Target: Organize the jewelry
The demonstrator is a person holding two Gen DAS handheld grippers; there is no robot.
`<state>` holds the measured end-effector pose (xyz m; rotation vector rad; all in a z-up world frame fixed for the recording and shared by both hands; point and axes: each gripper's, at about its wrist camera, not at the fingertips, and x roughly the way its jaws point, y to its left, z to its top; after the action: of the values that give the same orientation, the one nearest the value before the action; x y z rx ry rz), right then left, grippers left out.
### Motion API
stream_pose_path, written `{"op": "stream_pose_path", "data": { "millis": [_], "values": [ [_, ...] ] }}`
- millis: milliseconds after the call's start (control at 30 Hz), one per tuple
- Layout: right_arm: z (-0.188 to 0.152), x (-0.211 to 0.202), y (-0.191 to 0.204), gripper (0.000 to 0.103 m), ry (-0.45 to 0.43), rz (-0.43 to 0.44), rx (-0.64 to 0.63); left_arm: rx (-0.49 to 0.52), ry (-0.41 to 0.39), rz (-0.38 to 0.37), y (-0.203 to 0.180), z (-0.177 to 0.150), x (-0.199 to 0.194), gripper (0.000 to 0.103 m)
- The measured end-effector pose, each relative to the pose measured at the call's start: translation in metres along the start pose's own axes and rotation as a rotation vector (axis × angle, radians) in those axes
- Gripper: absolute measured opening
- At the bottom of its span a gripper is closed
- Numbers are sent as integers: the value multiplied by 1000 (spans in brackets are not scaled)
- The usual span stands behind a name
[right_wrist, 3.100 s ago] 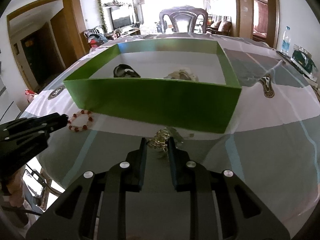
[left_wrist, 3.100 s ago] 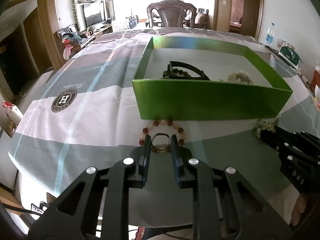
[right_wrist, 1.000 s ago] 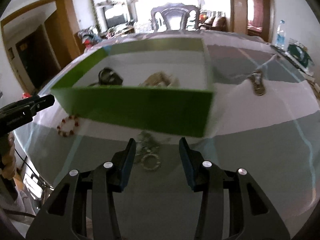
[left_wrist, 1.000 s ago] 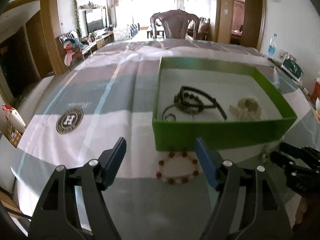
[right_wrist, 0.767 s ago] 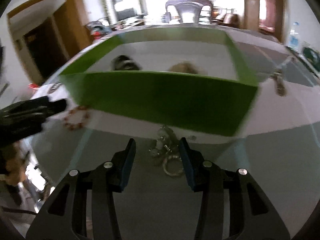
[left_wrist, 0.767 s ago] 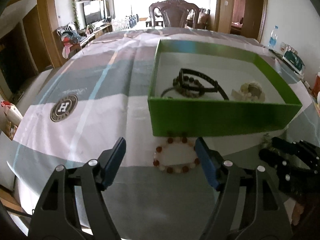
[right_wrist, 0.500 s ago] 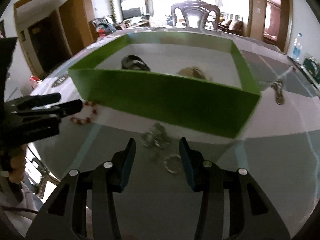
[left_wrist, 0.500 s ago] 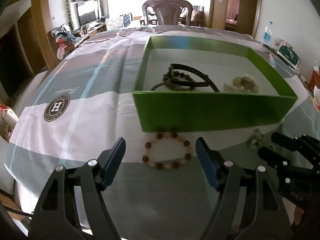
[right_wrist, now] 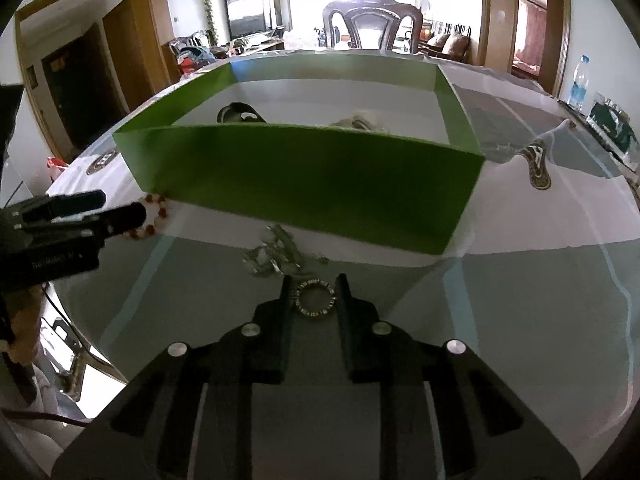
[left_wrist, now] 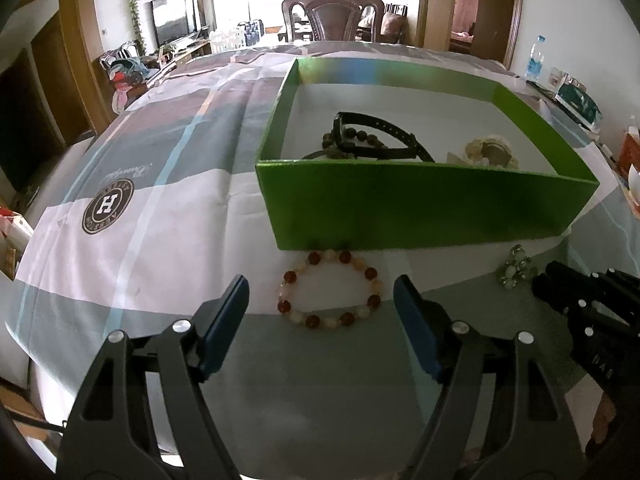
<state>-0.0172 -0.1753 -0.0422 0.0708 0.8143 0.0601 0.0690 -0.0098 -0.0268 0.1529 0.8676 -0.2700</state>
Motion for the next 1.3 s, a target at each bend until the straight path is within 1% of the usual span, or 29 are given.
{"op": "stream_pose_path", "data": {
  "millis": [167,200,367,567,600,667,733,767,800,833,933,1033,1200,1300],
  "values": [
    [15,-1,15,21,-46,39,-35,-7,-2,2,2,-1,-1,75],
    [16,1,17,21,-44,43,-41,-9,-2,2,2,-1,-1,76],
    [20,18,16,22,-17,5,-24,-13,5,6,5,-2,-1,76],
    [20,20,14,23,-25,9,-24,-21,11,7,7,-2,2,76],
    [20,20,14,30,-26,4,-29,-21,13,5,7,-3,3,76],
    [19,23,13,42,-9,5,-22,-19,17,5,5,-3,3,76],
    [18,25,11,42,-13,9,-17,-18,17,4,5,-4,3,76],
    [18,24,11,41,-12,9,-20,-19,16,5,6,-4,3,77],
    [18,24,10,29,-11,13,-17,-20,17,7,6,-4,3,77],
    [18,24,9,26,-9,22,-12,-22,17,10,6,-4,4,76],
    [18,21,8,21,-11,34,-10,-29,19,13,8,-4,4,77],
    [16,19,7,21,-9,33,-4,-33,22,16,10,-4,5,77],
    [18,9,4,21,-31,28,0,-37,17,23,12,-4,4,77],
    [18,8,0,21,-31,19,8,-59,15,37,20,-2,4,77]
  ]
}}
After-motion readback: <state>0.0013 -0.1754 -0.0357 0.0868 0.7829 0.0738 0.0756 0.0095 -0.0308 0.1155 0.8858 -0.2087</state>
